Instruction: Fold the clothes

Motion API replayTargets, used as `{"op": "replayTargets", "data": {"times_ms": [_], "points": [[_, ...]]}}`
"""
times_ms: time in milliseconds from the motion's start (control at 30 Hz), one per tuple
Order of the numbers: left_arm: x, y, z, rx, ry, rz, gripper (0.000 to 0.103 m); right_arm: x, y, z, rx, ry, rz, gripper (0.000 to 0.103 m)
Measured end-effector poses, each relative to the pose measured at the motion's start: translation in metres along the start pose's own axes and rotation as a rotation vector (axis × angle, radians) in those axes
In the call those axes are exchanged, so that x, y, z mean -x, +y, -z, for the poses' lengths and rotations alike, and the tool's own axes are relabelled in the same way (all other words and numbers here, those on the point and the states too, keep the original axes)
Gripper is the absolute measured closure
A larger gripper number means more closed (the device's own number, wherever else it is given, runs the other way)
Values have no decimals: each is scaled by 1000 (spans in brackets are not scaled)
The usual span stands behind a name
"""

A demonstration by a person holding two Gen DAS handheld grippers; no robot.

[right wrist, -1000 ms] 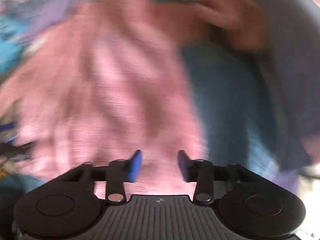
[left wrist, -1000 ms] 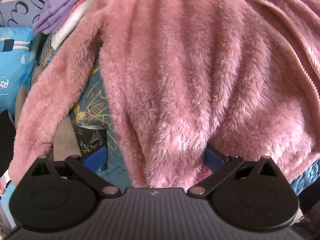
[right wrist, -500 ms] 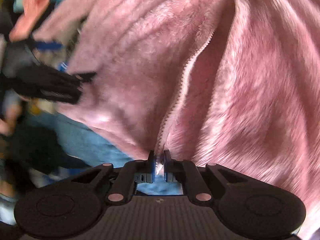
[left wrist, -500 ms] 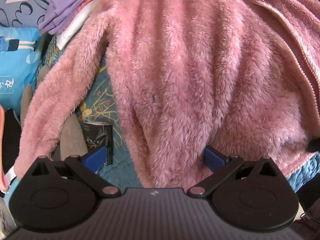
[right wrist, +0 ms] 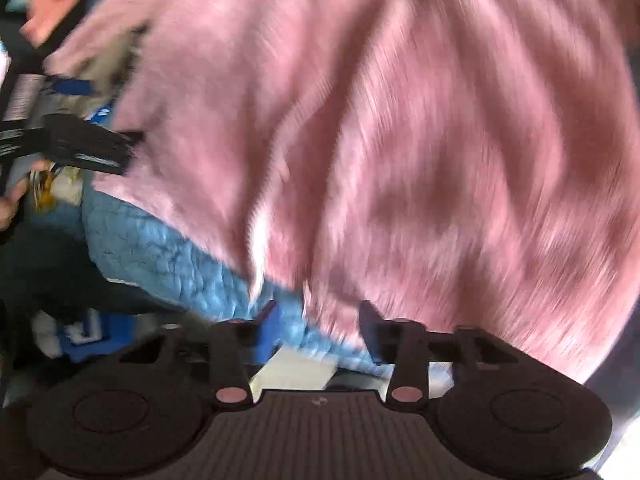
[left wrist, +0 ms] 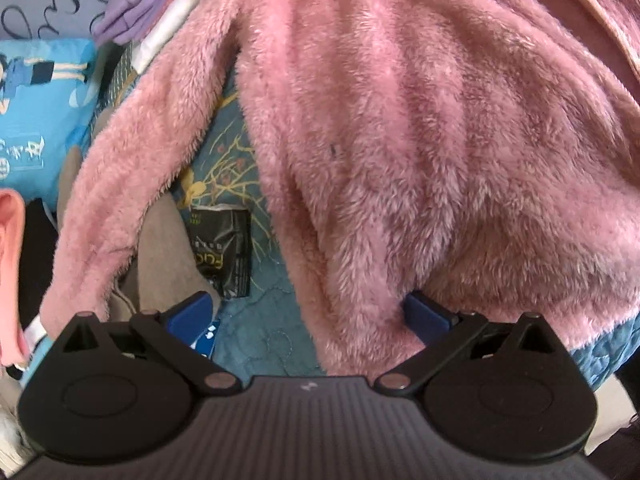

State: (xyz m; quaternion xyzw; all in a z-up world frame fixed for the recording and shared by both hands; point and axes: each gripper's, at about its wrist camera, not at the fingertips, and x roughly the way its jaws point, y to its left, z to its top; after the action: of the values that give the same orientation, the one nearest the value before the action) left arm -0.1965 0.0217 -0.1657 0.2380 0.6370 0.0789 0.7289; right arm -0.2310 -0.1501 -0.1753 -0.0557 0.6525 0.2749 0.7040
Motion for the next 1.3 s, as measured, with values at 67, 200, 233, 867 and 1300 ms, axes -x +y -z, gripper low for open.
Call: {"op": "replayTargets", "data": {"times_ms": [67, 200, 233, 867, 1300], "points": [[1, -3, 0, -8, -3, -10, 0, 13, 2, -20, 58, -89, 49, 56], [15, -4, -3, 22, -20, 10, 0, 24, -2, -79, 75, -272, 205, 51], [21, -3, -4, 34, -36, 25, 0, 23, -6, -100, 84, -302, 248, 50], [71, 5, -59, 185, -155, 167, 0, -40, -82, -273, 199, -328, 371, 93], [69, 22, -80, 306, -151, 178, 0, -13, -119, -303, 58, -328, 114, 68]]}}
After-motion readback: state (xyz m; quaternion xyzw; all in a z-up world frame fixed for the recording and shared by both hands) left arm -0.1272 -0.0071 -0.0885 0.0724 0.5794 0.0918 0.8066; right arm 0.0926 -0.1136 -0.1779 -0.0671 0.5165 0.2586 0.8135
